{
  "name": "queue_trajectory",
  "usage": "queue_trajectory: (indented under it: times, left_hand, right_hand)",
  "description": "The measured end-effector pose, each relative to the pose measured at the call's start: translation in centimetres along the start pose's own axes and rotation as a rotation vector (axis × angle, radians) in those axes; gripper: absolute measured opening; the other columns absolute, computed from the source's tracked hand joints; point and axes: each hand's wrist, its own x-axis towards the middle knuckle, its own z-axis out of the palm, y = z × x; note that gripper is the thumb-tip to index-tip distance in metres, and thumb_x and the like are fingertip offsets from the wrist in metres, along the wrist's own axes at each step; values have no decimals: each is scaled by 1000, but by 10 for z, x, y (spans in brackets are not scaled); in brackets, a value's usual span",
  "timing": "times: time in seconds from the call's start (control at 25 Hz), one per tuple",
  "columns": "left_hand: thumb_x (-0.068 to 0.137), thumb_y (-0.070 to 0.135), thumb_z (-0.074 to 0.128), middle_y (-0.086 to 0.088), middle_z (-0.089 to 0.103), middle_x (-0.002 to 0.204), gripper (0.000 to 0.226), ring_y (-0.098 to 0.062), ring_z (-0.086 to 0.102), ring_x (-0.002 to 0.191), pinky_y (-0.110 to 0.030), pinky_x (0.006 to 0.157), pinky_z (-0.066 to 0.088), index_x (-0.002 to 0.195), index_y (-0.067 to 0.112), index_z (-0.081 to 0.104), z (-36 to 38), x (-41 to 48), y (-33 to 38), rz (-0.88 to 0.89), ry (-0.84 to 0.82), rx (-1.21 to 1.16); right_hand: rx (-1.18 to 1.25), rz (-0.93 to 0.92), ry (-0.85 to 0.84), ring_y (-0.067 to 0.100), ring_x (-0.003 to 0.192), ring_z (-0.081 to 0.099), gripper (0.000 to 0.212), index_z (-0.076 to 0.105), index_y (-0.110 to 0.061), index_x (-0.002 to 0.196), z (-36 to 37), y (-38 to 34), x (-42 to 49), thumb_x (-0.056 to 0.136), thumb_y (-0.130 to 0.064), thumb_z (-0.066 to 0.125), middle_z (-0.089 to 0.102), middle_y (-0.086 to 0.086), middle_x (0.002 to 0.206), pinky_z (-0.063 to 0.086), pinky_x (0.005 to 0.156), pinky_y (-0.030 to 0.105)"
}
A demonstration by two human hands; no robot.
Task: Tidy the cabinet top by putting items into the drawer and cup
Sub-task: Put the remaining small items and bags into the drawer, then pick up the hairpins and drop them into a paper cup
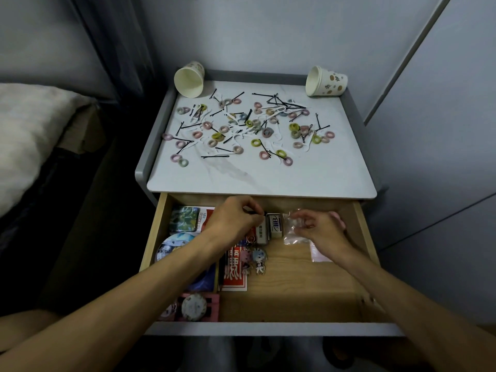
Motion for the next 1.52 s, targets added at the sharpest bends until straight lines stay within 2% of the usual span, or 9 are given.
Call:
queue_trajectory:
  times: [0.24, 0.36, 0.44, 0.6, 0.72, 0.84, 1.08, 1.28, 1.52]
  left_hand:
    - [90, 21, 66, 4, 70, 82, 6, -3, 60, 59, -18, 54, 44, 86, 25, 69, -9, -1, 1, 28, -42, 55]
    - [88, 20, 68, 4, 71, 79, 6, -3, 60, 57, -16, 50, 43, 85, 24, 71, -15, -1, 7, 37, -65, 43]
    - [87, 19, 69, 5, 71, 79, 6, -9, 63, 67, -22, 57, 47, 86, 24, 72, -22, -4, 17, 76, -102, 9]
    - [91, 18, 65, -2, 74, 84, 6, -15, 66, 69, -29, 65, 52, 95, 18, 71, -37, -6, 46, 138, -85, -65]
    - [93, 17, 63, -2, 75, 88, 8, -15, 67, 71, -27, 64, 53, 98, 16, 70, -45, 10, 72, 163, -70, -87]
    - [94, 15, 62, -7, 75, 91, 11, -15, 67, 71, -21, 58, 53, 101, 10, 69, -48, 41, 100, 167, -57, -126]
    - [95, 8, 59, -13, 69, 92, 17, -17, 63, 63, -19, 55, 51, 107, -2, 67, -51, 141, 142, 177, 46, -210]
    - [96, 10, 58, -13, 70, 92, 19, -21, 65, 65, -23, 54, 52, 107, -4, 65, -32, 233, 173, 222, 83, -237]
    - [95, 32, 61, -11, 71, 94, 27, -20, 65, 67, -26, 53, 45, 99, 6, 68, 13, 303, 182, 295, 109, -46]
  right_hand:
    - [-312, -131, 82, 5, 86, 57, 36, 74, -24, 106, 7, -1, 0, 75, -7, 80, 64, -8, 98, 31, 79, -4]
    - [-380, -239, 140, 10, 103, 58, 37, 72, -26, 110, -1, -3, -11, 76, -12, 80, 66, -8, 109, 45, 99, 26]
    - [-387, -285, 145, 8, 104, 57, 33, 70, -25, 111, -9, -7, -21, 80, -14, 77, 62, -8, 113, 53, 91, 33]
    - [-395, -451, 200, 3, 93, 57, 18, 72, -21, 101, -34, -36, -33, 85, -14, 72, 63, -9, 103, 52, 84, 23]
    - [-349, -519, 238, 5, 83, 59, 16, 71, -20, 101, -65, -73, -9, 87, -12, 69, 66, -6, 99, 50, 79, 22]
    - [-469, -550, 281, 12, 85, 59, 20, 69, -23, 108, -92, -106, 49, 89, -18, 66, 64, -2, 104, 52, 78, 33]
    - [-640, -456, 344, 26, 121, 48, 58, 46, -18, 136, -139, -135, 187, 84, -16, 71, 50, 6, 136, 44, 96, 38]
    - [-708, -409, 203, 26, 137, 33, 99, 24, -16, 151, -160, -126, 271, 73, -29, 82, 35, 8, 151, 33, 110, 38]
    - [-713, -572, 204, 25, 116, 50, 73, 42, -19, 139, -158, -104, 313, 77, -33, 76, 53, 6, 131, 40, 94, 34]
